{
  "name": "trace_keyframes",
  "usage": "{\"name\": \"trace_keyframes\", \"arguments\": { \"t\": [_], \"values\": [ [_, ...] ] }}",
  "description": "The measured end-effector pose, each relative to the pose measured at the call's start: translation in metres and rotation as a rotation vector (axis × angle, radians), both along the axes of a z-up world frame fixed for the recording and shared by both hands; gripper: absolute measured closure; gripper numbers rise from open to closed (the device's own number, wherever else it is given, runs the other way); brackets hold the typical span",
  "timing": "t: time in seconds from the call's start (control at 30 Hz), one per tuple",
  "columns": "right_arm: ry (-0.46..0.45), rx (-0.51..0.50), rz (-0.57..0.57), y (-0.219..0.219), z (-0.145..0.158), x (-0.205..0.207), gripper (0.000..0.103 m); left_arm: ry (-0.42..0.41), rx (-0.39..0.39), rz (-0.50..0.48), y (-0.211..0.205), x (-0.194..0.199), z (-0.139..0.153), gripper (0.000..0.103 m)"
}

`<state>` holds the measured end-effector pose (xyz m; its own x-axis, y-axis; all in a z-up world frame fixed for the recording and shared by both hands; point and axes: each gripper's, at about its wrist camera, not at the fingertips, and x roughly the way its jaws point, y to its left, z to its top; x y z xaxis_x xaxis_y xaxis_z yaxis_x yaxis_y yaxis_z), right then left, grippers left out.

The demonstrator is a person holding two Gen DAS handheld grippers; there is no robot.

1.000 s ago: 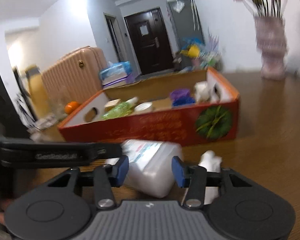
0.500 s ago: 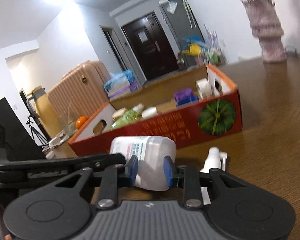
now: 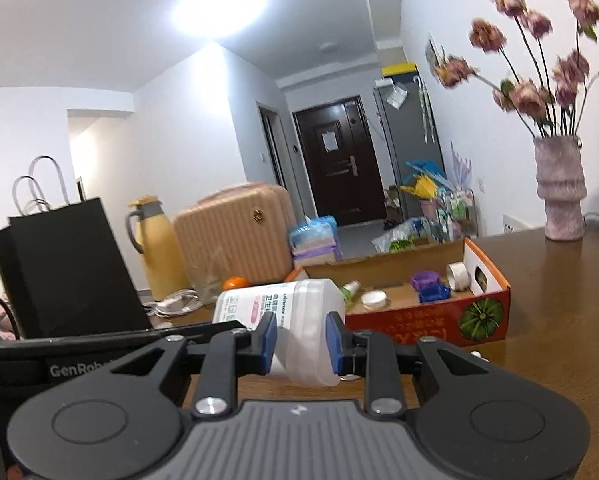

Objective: Organize rigid objects
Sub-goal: 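Carry the white bottle over the box and release it inside with the left gripper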

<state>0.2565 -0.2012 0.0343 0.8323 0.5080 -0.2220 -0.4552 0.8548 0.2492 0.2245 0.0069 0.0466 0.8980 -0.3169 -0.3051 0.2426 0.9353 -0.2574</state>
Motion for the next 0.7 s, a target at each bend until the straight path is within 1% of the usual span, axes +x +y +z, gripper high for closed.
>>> {"name": "trace_keyframes", "arguments": {
  "t": [0.13, 0.3, 0.37, 0.43, 0.5, 0.6, 0.7],
  "values": [
    [-0.040, -0.006, -0.005, 0.007, 0.015, -0.027, 0.077, -0.041, -0.018, 0.003, 0.008, -0.024, 0.010, 0.072],
    [-0.079, -0.022, -0.018, 0.010, 0.027, -0.035, 0.077, -0.076, -0.045, -0.003, 0.011, -0.035, 0.016, 0.072],
    [-0.086, -0.033, -0.024, 0.013, 0.031, -0.030, 0.077, -0.076, -0.051, -0.010, 0.013, -0.029, 0.019, 0.072],
    [-0.091, -0.035, -0.024, 0.013, 0.034, -0.020, 0.077, -0.070, -0.067, -0.011, 0.015, -0.017, 0.022, 0.072],
    [-0.099, -0.033, -0.028, 0.013, 0.038, -0.009, 0.077, -0.080, -0.070, -0.022, 0.017, -0.001, 0.026, 0.072],
    [-0.102, -0.047, -0.039, 0.016, 0.044, 0.018, 0.078, -0.082, -0.060, -0.028, 0.017, 0.023, 0.029, 0.072],
    [-0.107, -0.048, -0.045, 0.018, 0.051, 0.052, 0.078, -0.080, -0.064, -0.042, 0.021, 0.060, 0.034, 0.072]
  ]
}}
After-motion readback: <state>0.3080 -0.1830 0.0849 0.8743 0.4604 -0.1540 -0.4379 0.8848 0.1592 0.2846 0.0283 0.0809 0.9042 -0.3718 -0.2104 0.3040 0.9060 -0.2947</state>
